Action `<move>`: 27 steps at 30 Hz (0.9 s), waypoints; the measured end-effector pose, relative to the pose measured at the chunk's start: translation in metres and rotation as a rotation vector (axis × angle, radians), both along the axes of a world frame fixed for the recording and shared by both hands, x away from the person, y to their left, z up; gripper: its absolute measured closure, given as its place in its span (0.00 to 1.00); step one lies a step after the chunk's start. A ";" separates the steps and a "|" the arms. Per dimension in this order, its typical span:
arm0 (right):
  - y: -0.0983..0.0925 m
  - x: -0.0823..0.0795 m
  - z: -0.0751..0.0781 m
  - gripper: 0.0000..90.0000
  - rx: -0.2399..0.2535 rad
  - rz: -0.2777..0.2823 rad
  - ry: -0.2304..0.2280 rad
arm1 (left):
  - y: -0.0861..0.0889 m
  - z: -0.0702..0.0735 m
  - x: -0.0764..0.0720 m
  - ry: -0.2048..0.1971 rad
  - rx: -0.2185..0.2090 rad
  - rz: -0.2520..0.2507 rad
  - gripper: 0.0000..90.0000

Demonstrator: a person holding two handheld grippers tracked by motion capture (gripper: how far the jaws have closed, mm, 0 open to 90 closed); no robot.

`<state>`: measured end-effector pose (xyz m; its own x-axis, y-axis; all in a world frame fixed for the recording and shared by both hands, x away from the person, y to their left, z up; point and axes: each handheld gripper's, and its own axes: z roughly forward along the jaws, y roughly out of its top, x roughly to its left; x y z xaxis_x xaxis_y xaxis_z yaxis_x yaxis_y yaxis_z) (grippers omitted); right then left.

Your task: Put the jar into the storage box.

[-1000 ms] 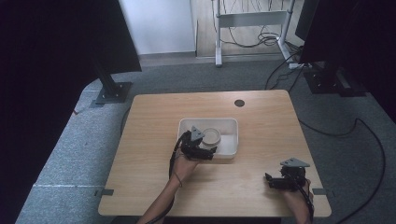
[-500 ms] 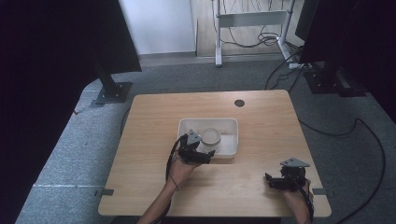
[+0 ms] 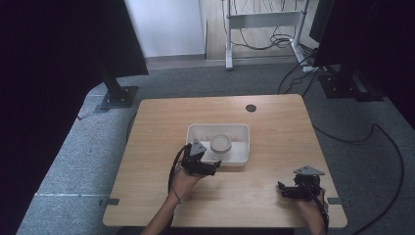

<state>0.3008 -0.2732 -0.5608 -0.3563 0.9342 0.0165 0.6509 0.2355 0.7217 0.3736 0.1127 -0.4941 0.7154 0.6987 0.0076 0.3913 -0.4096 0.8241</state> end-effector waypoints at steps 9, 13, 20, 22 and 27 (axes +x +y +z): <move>0.000 0.000 0.000 0.04 0.000 0.000 0.000 | 0.010 0.001 -0.006 -0.013 0.003 -0.001 0.07; 0.000 0.000 0.000 0.04 0.000 0.000 -0.001 | 0.015 0.002 -0.009 -0.017 0.002 -0.002 0.07; 0.000 0.000 0.000 0.04 0.000 0.000 0.000 | 0.023 0.003 -0.013 -0.018 -0.008 -0.003 0.07; 0.000 0.000 0.000 0.04 0.001 0.000 -0.001 | 0.025 0.003 -0.015 -0.018 -0.007 -0.004 0.07; 0.000 0.000 0.000 0.04 0.001 0.000 -0.001 | 0.030 0.002 -0.018 -0.016 -0.011 -0.002 0.07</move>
